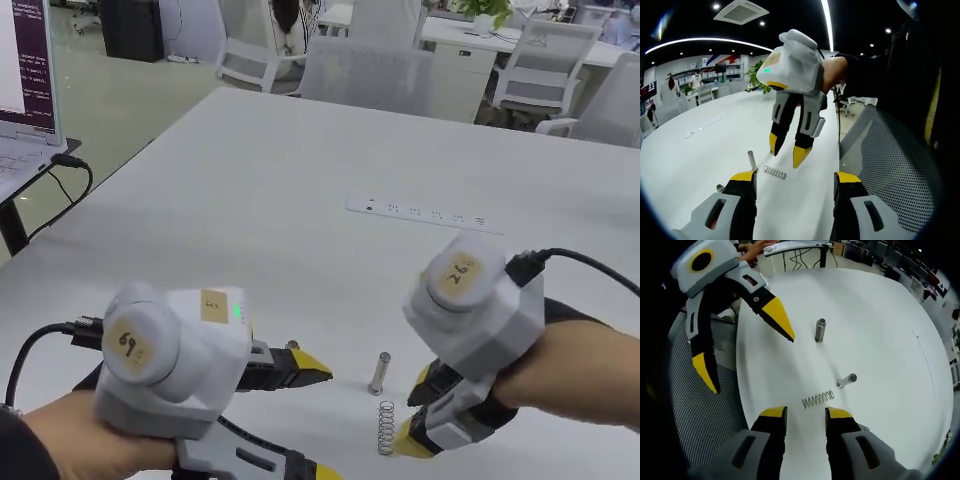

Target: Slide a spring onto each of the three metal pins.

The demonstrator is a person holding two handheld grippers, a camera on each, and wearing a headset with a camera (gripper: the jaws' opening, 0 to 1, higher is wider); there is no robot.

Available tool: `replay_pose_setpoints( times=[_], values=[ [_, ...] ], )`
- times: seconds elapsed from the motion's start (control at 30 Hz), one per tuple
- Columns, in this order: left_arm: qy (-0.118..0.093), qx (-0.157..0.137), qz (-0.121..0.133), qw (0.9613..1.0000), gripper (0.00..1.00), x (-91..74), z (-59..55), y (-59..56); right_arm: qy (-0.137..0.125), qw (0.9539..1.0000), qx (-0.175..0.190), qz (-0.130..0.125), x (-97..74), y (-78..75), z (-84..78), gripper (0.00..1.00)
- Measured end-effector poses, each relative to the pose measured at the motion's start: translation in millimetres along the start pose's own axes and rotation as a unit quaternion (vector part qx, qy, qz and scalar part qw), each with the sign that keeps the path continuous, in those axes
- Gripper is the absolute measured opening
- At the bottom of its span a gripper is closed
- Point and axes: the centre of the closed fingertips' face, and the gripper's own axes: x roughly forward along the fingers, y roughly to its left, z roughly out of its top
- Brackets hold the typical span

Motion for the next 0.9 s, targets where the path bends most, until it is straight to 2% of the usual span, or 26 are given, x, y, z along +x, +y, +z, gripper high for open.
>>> replay_pose_setpoints(
  times=[0.3,0.37,0.6,0.77,0.9],
  values=[
    [-0.001,0.001,-0.003,1.0000,0.57,0.0,-0.1,-0.9,-0.003,0.9985,0.052,-0.017,18.8,-3.7,-1.2,0.31],
    [-0.001,0.002,-0.003,1.0000,0.57,0.0,-0.4,-0.9,-0.003,0.9974,0.066,-0.027,23.5,-7.1,-1.2,0.31],
    [-0.001,0.003,-0.003,1.0000,0.57,-0.5,-0.4,-0.9,-0.005,0.9935,0.109,-0.032,34.3,-11.1,-1.2,0.32],
    [-0.001,0.002,-0.002,1.0000,0.56,-0.8,-0.6,-0.7,-0.007,0.9910,0.127,-0.042,40.1,-14.7,-1.5,0.32],
    [-0.001,0.002,-0.002,1.0000,0.56,-0.6,-0.9,-0.8,-0.006,0.9910,0.125,-0.048,41.5,-16.3,-1.7,0.31]
  ],
)
